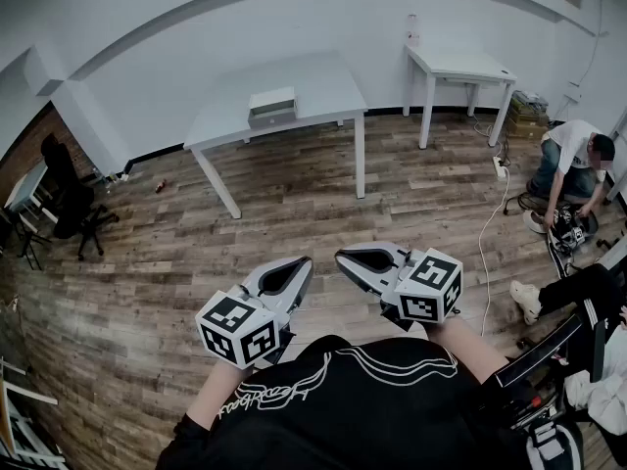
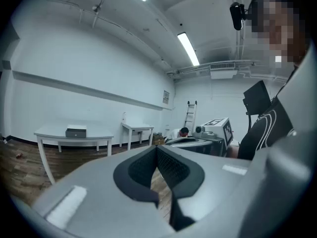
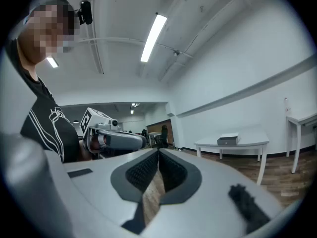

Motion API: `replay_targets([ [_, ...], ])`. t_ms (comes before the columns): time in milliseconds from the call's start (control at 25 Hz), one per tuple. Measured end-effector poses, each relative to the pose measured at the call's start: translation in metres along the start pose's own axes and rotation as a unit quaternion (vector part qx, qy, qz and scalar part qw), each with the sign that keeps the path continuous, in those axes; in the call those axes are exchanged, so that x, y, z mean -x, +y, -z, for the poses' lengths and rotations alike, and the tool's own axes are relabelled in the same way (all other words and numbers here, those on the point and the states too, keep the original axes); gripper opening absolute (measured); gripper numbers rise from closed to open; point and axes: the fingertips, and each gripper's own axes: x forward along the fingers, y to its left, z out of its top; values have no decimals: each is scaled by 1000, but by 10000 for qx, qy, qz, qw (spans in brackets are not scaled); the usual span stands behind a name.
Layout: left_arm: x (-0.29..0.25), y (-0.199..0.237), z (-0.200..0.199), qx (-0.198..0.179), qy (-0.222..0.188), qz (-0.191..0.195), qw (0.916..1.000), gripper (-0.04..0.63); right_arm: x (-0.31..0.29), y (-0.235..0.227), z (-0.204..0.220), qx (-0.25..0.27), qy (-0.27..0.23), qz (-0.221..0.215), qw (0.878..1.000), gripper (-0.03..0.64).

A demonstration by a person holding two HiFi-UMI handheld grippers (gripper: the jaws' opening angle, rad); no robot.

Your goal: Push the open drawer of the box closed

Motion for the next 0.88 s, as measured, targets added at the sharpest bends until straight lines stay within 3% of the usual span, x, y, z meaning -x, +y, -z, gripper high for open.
replay_targets([
  [480,-10,12,20,205,16,-59,9998,6,-12,-15,22,-116,29,-176,9998,11],
  [880,-68,132,19,566,262,-135,9980,6,-94,-122,26,-487,160,-26,9987,11],
])
